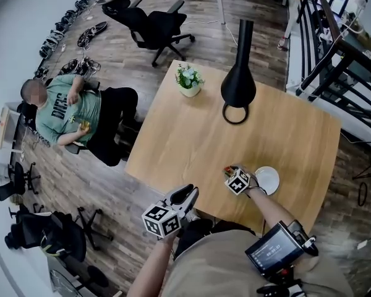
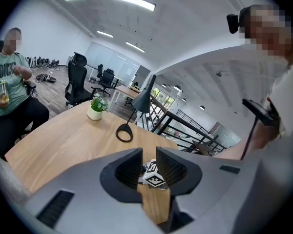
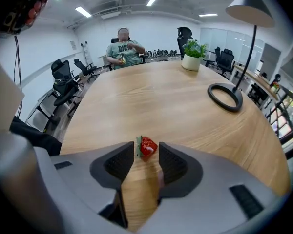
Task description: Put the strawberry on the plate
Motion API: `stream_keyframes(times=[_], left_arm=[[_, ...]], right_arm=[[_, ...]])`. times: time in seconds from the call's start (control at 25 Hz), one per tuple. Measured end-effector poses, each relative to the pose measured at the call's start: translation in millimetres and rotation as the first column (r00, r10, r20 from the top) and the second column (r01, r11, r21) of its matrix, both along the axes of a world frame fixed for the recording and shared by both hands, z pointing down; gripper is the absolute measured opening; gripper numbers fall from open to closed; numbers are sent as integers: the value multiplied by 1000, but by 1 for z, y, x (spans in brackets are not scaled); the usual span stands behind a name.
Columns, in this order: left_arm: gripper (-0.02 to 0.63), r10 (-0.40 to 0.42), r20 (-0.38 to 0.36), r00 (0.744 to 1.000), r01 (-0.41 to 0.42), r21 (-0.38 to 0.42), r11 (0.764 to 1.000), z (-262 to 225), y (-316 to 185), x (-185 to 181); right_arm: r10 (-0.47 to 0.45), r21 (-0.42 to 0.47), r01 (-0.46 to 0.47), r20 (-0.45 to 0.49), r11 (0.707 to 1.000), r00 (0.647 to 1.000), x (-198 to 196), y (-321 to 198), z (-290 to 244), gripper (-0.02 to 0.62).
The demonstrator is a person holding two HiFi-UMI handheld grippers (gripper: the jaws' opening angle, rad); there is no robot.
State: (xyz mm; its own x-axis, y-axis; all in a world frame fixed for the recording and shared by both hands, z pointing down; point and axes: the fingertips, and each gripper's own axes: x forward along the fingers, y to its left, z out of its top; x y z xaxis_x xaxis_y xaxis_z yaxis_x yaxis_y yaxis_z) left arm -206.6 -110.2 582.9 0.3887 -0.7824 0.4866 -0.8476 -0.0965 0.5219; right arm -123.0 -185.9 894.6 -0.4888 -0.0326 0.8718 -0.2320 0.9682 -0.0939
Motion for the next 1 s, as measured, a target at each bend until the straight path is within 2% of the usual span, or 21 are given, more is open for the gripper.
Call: stream_keyframes(times=[0.64, 1.0], left_arm=[[91, -13, -12, 1000, 13, -32, 999, 9, -1, -12], [92, -10, -18, 1000, 9, -14, 1000, 6, -3, -16]], right_arm=[[4, -21, -5, -47, 1000, 999, -8, -1, 28, 147], [97, 6, -99, 129, 995, 987, -13, -2, -44, 146]])
